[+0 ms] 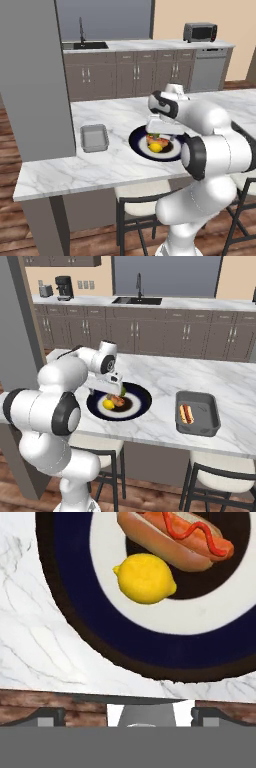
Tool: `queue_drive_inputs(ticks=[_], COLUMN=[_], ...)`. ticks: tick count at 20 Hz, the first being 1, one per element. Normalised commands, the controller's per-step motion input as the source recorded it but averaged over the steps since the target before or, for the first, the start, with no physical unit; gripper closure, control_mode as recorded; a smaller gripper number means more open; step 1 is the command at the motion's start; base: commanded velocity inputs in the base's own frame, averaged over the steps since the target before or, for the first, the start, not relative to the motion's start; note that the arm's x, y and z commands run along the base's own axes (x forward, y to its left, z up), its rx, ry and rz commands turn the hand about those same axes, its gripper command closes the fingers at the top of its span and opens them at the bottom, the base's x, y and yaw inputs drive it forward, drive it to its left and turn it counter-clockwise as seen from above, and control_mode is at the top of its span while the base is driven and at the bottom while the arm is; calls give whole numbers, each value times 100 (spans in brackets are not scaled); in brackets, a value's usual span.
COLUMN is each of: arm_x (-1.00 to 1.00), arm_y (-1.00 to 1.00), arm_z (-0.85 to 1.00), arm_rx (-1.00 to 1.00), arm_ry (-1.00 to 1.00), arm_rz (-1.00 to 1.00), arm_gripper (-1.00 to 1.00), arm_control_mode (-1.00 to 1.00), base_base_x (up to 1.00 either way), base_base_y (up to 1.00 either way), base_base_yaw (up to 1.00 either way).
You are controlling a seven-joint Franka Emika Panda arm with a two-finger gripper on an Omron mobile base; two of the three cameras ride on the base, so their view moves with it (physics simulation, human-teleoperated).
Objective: Place one cooked food and one vegetable from the large plate to each tupperware container.
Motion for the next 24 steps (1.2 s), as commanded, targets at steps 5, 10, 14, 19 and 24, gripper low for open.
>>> queue_drive_inputs(ticks=[5, 10, 14, 19, 24], arm_x=[22, 0, 2, 17, 35], arm_y=[0, 0, 0, 0, 0], arm_z=[-29, -43, -41, -30, -17], arm_rx=[-3, -3, -4, -2, -1], arm_ry=[8, 2, 0, 0, 0], arm_rz=[-12, -9, -7, -4, -3], arm_gripper=[-100, -100, -100, -100, -100], arm_control_mode=[-100, -100, -100, -100, -100], base_base_x=[0, 0, 0, 0, 0], base_base_y=[0, 0, 0, 0, 0], base_base_yaw=[0, 0, 0, 0, 0])
